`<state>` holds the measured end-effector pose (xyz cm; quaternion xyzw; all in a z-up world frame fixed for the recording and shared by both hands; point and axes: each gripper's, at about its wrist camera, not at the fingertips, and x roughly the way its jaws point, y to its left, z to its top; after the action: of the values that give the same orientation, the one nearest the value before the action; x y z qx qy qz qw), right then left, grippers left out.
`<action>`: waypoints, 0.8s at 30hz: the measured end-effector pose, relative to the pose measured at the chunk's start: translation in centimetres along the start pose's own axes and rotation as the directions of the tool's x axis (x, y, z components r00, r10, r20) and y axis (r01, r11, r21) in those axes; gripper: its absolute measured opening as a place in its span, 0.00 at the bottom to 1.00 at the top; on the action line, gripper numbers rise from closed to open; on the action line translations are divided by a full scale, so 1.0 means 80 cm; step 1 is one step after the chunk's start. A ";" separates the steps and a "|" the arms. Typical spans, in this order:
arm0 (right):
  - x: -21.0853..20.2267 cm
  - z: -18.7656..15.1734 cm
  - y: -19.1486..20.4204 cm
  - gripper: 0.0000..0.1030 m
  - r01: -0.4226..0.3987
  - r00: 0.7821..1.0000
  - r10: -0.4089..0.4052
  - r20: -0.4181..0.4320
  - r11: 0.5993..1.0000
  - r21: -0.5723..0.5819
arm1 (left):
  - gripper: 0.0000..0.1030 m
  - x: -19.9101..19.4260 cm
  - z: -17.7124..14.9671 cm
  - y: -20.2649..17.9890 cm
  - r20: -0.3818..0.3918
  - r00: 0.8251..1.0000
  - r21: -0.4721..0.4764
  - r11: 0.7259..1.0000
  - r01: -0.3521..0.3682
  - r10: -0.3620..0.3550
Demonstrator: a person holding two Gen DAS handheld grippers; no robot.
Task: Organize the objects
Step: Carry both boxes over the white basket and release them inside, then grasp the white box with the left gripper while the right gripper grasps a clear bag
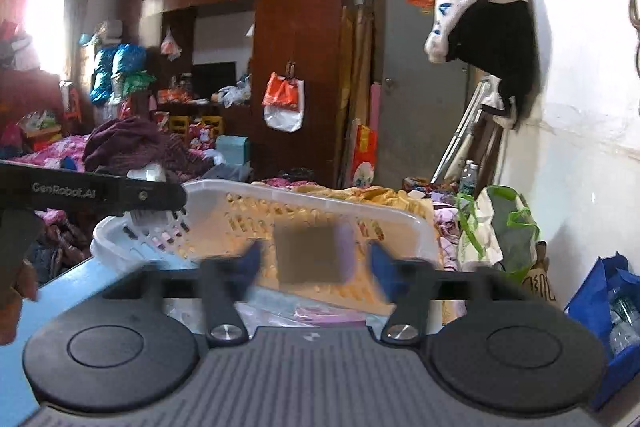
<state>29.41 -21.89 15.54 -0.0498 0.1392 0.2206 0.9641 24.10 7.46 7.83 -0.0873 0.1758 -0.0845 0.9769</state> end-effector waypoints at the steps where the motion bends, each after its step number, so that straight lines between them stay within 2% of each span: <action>1: -0.013 -0.006 -0.003 0.99 -0.019 1.000 0.018 0.023 1.000 0.014 | 1.00 -0.008 -0.006 0.003 0.011 1.000 -0.004 1.000 0.004 -0.004; 3: -0.044 -0.022 -0.008 1.00 -0.044 0.997 0.041 0.060 0.998 0.047 | 1.00 -0.034 -0.017 0.009 0.039 0.999 -0.006 1.000 0.024 -0.023; 7: -0.099 -0.076 -0.014 1.00 -0.101 0.994 0.097 0.054 0.991 0.088 | 1.00 -0.092 -0.057 0.008 0.071 0.997 0.010 0.999 0.037 -0.038; 11: -0.135 -0.138 -0.019 1.00 -0.097 0.994 0.089 0.055 0.984 0.149 | 1.00 -0.152 -0.135 0.002 0.068 0.994 0.059 0.995 0.085 -0.089; 14: -0.130 -0.145 -0.014 1.00 -0.030 1.000 0.029 0.008 0.995 0.097 | 0.97 -0.180 -0.175 -0.007 0.057 0.994 0.073 0.993 0.088 -0.092; 15: -0.127 -0.145 -0.011 0.98 0.003 1.000 -0.003 -0.002 0.997 0.072 | 0.97 -0.188 -0.185 -0.013 0.055 0.992 0.082 0.991 0.110 -0.115; 16: -0.124 -0.144 -0.009 0.90 0.028 1.000 -0.027 -0.009 0.998 0.059 | 0.97 -0.190 -0.189 -0.018 0.051 0.990 0.096 0.988 0.124 -0.129; 18: -0.114 -0.144 -0.011 0.81 0.029 0.999 -0.027 -0.035 0.997 0.066 | 0.95 -0.189 -0.197 -0.034 0.030 0.990 0.139 0.981 0.133 -0.138; 20: -0.105 -0.146 -0.014 0.81 0.022 0.998 -0.017 -0.060 0.996 0.082 | 0.89 -0.189 -0.209 -0.043 0.031 0.991 0.160 0.979 0.125 -0.131; 21: -0.106 -0.146 -0.015 0.75 0.018 0.998 -0.012 -0.063 0.996 0.089 | 0.86 -0.187 -0.213 -0.045 0.024 0.991 0.159 0.980 0.123 -0.129; 24: -0.106 -0.147 -0.011 0.75 0.034 0.997 -0.030 -0.065 0.997 0.066 | 0.78 -0.178 -0.222 -0.049 -0.006 0.992 0.169 0.977 0.128 -0.129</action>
<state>19.63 -28.04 6.79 -0.0266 0.1763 0.1987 0.9637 4.05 3.92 -3.05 -0.0154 0.1594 -0.1618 0.9737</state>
